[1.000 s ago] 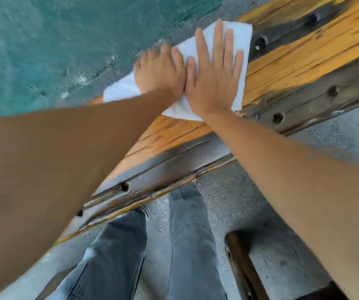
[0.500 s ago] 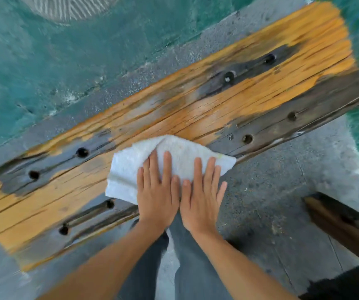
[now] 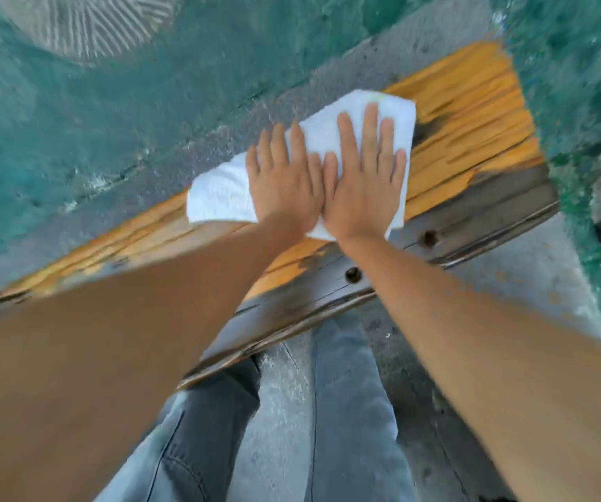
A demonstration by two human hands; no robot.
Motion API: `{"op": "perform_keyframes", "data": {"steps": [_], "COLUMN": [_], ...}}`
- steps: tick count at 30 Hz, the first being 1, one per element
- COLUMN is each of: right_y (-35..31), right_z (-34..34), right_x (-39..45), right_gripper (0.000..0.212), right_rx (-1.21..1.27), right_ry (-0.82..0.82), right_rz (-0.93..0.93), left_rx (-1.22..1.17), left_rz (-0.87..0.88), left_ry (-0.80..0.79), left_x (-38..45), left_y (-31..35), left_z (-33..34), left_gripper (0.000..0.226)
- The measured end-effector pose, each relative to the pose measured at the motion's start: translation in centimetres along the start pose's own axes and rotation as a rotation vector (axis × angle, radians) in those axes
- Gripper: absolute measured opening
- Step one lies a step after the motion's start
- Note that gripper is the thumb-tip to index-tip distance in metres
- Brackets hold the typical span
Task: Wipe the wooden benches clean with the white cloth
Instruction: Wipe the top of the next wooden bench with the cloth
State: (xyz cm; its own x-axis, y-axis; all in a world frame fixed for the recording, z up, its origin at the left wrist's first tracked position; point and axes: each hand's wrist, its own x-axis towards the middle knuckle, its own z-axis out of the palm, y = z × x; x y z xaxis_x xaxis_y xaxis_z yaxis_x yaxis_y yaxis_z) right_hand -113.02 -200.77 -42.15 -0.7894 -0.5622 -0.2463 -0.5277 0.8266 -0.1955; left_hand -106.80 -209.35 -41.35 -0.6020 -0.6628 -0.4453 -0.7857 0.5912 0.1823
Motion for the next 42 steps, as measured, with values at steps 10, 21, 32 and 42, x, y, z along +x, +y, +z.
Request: {"op": "perform_keyframes", "data": {"steps": [10, 21, 32, 42], "right_y": [7.7, 12.6, 13.1, 14.2], "right_z": [0.2, -5.4, -1.2, -4.5], "right_x": [-13.0, 12.4, -11.3, 7.2], "right_gripper": [0.064, 0.055, 0.069, 0.054], "right_rx": [0.097, 0.085, 0.309, 0.355], "right_ry": [-0.187, -0.011, -0.175, 0.096], "right_rz": [0.151, 0.321, 0.5, 1.02], "left_rx": [0.178, 0.075, 0.408, 0.238], "left_rz": [0.025, 0.274, 0.563, 0.765], "left_ry": [-0.226, -0.243, -0.374, -0.146], "left_x": [-13.5, 12.5, -9.9, 7.8], "left_y": [3.6, 17.0, 10.8, 19.9], "left_z": [4.6, -1.0, 4.3, -0.7], "left_gripper": [0.063, 0.061, 0.052, 0.046]}}
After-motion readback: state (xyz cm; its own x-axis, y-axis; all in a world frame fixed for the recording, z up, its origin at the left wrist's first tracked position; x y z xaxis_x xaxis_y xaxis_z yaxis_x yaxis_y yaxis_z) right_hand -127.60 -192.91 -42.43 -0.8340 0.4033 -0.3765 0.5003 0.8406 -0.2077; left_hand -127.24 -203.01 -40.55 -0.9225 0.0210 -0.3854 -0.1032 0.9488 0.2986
